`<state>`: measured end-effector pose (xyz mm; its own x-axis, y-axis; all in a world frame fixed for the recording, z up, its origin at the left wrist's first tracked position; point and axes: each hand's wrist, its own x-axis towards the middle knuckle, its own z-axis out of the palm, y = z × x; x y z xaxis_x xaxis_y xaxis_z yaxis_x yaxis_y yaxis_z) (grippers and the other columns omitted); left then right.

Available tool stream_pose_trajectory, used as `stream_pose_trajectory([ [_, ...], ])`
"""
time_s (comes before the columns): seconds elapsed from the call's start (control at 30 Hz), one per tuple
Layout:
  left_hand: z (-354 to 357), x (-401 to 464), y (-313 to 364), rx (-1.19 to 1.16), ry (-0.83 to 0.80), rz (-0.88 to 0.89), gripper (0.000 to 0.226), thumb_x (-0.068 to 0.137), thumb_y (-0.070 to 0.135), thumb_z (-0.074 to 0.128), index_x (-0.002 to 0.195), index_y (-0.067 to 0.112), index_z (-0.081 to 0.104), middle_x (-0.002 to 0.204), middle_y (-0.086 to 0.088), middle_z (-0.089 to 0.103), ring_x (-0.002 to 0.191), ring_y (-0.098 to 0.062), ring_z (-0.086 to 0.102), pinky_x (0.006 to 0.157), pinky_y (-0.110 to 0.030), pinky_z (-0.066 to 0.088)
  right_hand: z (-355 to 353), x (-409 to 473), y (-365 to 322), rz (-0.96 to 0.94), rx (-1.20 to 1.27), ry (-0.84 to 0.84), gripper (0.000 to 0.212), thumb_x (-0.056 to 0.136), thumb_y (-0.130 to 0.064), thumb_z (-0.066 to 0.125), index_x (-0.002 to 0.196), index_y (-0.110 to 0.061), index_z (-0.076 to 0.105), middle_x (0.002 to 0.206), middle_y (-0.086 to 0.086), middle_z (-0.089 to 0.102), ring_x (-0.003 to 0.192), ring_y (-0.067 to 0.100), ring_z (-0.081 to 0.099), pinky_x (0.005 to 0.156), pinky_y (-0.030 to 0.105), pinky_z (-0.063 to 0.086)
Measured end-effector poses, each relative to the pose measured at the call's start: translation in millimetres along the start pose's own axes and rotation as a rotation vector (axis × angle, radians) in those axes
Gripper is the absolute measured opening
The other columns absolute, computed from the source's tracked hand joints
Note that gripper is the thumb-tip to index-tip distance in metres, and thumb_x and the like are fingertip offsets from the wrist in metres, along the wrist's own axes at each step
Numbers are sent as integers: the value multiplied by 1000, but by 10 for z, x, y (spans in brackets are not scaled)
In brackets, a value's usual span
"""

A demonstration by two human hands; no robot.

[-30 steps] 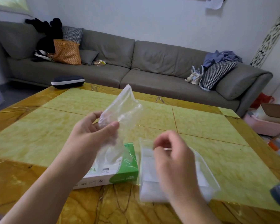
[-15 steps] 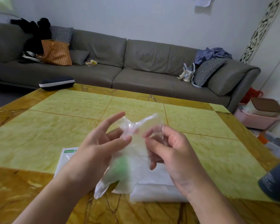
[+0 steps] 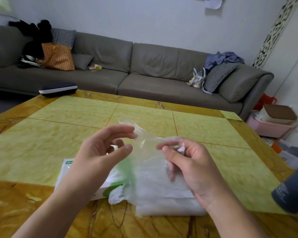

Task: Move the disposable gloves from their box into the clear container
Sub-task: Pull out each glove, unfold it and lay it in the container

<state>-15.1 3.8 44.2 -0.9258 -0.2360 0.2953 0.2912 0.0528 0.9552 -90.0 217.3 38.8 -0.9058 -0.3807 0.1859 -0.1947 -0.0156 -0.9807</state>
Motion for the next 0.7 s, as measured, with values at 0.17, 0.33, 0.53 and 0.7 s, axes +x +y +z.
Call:
stream_pose_trajectory([
  [0.17, -8, 12, -2, -53, -18, -47, 46, 85, 14, 68, 130, 23, 65, 126, 1, 72, 121, -15, 65, 98, -33, 53, -28, -12, -20, 27, 31, -56, 21, 103, -7, 62, 103, -19, 80, 60, 10, 52, 49, 28, 49, 52, 35, 46],
  [0.33, -38, 26, -11, 187, -242, -318, 54, 87, 39, 72, 136, 44, 52, 115, 13, 76, 111, 1, 68, 97, -27, 44, -86, -17, -32, 51, 32, -49, 24, 104, -7, 61, 103, -20, 81, 64, 11, 51, 52, 27, 44, 50, 34, 45],
  [0.53, -142, 91, -102, 28, -182, -317, 32, 86, 20, 74, 116, 29, 76, 91, -9, 68, 87, -20, 68, 92, -37, 51, -310, -25, -69, 106, 8, 26, 20, 102, -7, 63, 104, -16, 81, 65, 12, 53, 48, 21, 47, 45, 30, 43],
  [0.7, -26, 112, -168, -163, 36, -296, 30, 82, 11, 76, 112, 18, 78, 91, -10, 68, 81, -21, 66, 80, -34, 62, -488, -21, 30, 187, -158, 171, 12, 102, -6, 64, 104, -11, 75, 65, 9, 58, 47, 23, 52, 45, 31, 42],
])
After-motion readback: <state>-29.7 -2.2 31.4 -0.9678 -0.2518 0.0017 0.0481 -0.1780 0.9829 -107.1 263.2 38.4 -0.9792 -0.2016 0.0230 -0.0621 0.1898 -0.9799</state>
